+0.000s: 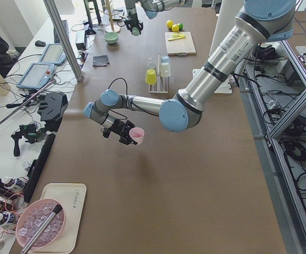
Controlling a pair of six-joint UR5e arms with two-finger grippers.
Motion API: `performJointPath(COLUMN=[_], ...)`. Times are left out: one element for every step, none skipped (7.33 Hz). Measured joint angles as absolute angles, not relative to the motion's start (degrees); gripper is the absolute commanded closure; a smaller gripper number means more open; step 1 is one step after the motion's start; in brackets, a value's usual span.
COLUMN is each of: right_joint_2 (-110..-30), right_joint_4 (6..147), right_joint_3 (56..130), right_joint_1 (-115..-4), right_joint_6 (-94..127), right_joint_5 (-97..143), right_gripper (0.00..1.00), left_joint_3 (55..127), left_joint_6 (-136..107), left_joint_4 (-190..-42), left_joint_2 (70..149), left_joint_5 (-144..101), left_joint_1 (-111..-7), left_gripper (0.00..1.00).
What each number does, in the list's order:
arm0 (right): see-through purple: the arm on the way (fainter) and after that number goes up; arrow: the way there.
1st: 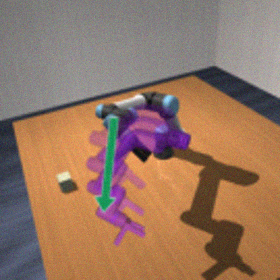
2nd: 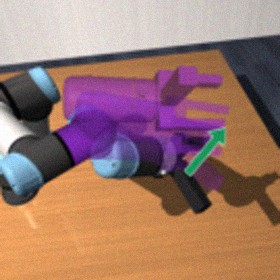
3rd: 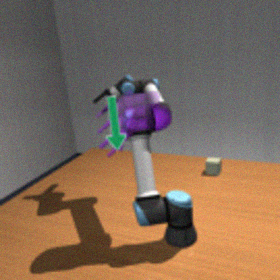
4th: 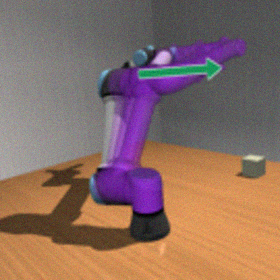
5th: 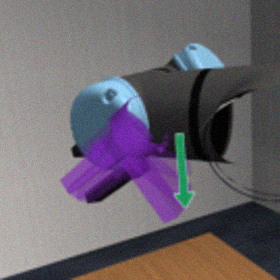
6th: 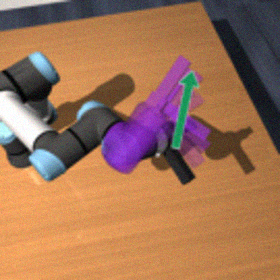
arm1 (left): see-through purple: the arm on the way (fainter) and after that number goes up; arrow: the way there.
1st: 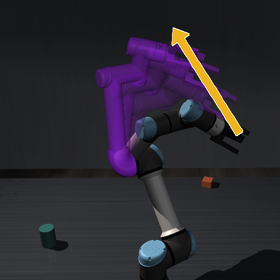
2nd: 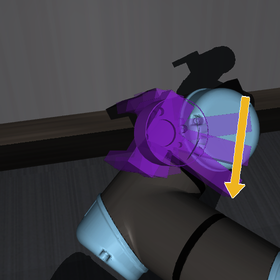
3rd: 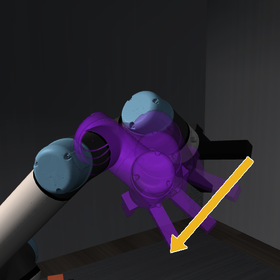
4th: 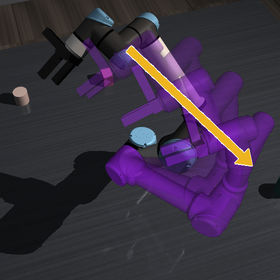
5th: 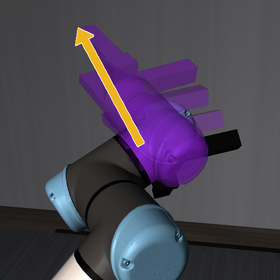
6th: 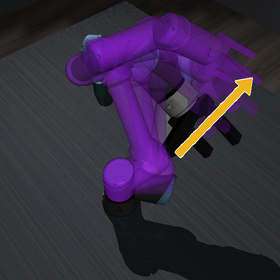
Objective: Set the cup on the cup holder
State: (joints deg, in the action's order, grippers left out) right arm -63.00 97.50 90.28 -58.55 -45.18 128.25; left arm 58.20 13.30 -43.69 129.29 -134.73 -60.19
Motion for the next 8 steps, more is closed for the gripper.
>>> performJointPath(right_joint_2=[-62.3, -61.5, -61.1, -60.8, -60.7, -61.2, -62.2, -63.3], right_joint_4=[95.9, 94.8, 94.2, 94.0, 93.8, 92.5, 89.2, 83.4], right_joint_3=[90.0, 89.9, 90.3, 90.8, 91.8, 93.2, 94.7, 95.6], right_joint_1=[-58.0, -57.8, -58.0, -58.1, -58.2, -58.4, -58.8, -59.2], right_joint_6=[-45.9, -46.8, -47.0, -45.9, -43.7, -41.8, -39.9, -35.5], right_joint_5=[128.4, 129.5, 131.8, 134.0, 136.2, 138.2, 139.7, 141.1], right_gripper=[1.00, 1.00, 1.00, 1.00, 1.00, 1.00, 1.00, 1.00], left_joint_3=[61.1, 64.0, 67.9, 73.5, 79.1, 83.2, 85.2, 86.0], left_joint_6=[14.3, 14.7, 14.8, 14.8, 14.6, 14.4, 13.8, 12.3], left_joint_4=[-41.4, -40.5, -40.1, -40.2, -41.3, -43.7, -48.0, -54.2], left_joint_2=[129.3, 129.3, 129.1, 128.2, 126.7, 125.7, 125.2, 124.8], left_joint_5=[-133.8, -133.2, -132.4, -131.6, -131.2, -131.0, -130.5, -128.9], left_joint_1=[-61.4, -62.4, -63.1, -63.8, -64.4, -64.9, -65.4, -65.8], left_gripper=[1.00, 1.00, 1.00, 1.00, 1.00, 1.00, 1.00, 1.00])
